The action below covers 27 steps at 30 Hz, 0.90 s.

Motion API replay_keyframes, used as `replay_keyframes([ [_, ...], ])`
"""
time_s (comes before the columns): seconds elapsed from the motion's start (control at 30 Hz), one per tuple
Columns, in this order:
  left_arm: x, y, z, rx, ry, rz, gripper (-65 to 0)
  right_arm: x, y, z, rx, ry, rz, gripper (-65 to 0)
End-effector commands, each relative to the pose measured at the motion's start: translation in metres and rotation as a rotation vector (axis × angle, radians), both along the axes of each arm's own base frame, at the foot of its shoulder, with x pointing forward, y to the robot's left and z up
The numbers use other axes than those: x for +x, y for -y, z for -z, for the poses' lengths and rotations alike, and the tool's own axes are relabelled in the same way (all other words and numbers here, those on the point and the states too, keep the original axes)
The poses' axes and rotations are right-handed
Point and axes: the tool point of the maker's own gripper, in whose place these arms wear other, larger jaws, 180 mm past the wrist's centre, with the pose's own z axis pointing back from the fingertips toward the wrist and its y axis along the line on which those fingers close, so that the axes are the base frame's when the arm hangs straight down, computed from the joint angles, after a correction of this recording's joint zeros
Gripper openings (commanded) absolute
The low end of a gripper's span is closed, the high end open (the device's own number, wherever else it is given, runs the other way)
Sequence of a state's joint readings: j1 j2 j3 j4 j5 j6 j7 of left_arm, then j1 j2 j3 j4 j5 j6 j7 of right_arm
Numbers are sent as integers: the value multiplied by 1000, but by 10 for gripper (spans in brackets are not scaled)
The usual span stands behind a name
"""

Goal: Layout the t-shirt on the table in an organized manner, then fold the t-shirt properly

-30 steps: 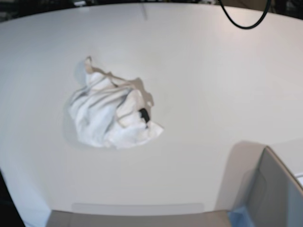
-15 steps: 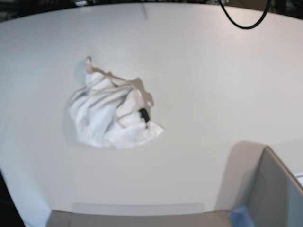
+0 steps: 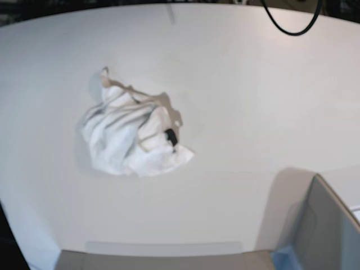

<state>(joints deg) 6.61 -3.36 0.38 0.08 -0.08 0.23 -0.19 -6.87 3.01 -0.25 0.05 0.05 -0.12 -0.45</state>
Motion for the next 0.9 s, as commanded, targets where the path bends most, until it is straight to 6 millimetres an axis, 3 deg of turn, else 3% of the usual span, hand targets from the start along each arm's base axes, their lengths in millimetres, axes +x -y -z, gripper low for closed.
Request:
replay_keyframes([
  [0.0,-5,1,-1,0,-4,3,-648,-4,5,-1,-9,-4,-4,-646],
  [0.17,-9,1,-1,-2,-11,3,-648,-21,5,-3,-9,-32,-5,-646],
  [0.27,-21,5,-3,-5,-30,-3,-648,-29,6,-4,-8,-45,-16,-646],
  [0.43,-31,5,-5,-9,-46,1,-649,-46,3,-6,18,-61,-180,-646],
  [0.47,-40,3,-6,-6,-55,2,-649,-50,1,-7,29,-40,-201,-646],
  [0.63,-41,3,-10,-6,51,21,-649,-66,-13,-16,92,144,-196,-646],
  [0.87,-63,4,-33,-10,275,71,-649,-73,-24,-37,152,357,-170,-646],
])
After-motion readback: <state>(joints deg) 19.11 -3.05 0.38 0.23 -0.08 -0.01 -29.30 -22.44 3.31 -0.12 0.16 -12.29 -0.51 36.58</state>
